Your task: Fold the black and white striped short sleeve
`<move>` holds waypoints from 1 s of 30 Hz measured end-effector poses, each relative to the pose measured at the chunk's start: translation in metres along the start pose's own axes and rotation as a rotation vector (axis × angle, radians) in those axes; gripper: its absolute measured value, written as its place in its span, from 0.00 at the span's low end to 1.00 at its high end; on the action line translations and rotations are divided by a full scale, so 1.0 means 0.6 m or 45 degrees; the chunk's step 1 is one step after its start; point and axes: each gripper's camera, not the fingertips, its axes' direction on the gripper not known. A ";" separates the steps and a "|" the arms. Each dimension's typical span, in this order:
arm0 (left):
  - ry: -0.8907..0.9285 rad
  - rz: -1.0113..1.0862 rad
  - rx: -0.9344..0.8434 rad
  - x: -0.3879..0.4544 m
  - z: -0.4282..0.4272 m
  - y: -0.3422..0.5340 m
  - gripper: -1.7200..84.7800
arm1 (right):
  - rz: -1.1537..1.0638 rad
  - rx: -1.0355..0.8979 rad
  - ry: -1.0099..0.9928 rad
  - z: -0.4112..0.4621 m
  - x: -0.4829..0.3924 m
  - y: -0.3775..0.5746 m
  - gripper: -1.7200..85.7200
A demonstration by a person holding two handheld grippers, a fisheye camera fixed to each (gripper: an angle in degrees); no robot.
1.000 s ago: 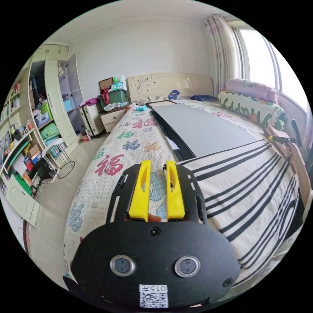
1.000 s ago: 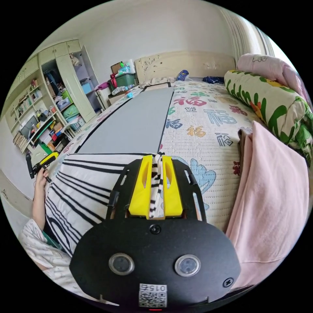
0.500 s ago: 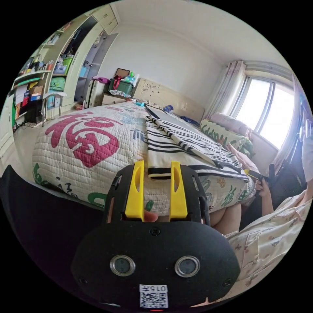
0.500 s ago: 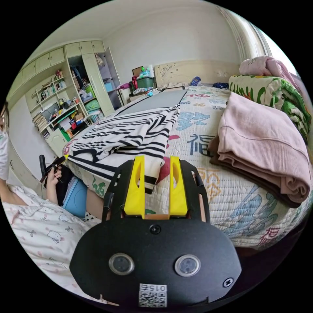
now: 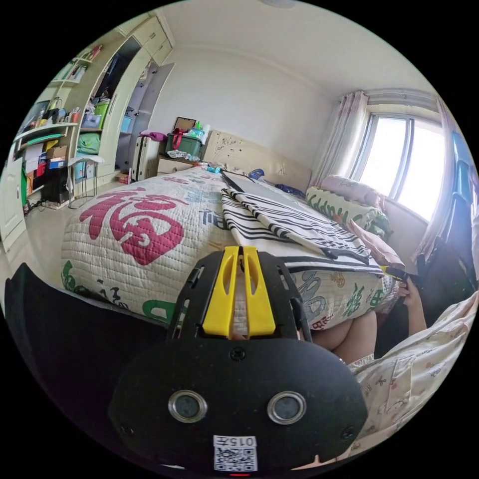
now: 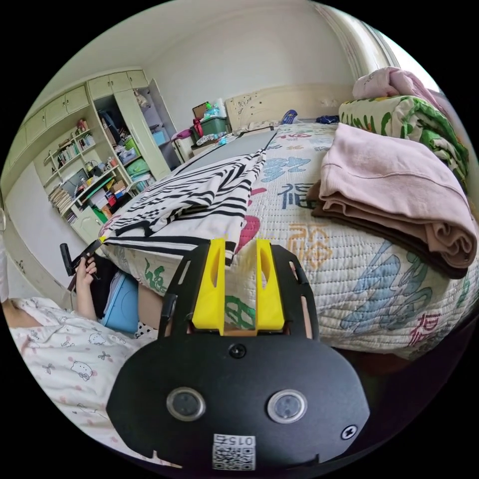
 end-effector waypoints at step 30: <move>0.384 1.348 -0.523 0.413 0.179 0.417 0.13 | -1.333 -0.135 -0.111 -0.101 -0.088 -0.109 0.14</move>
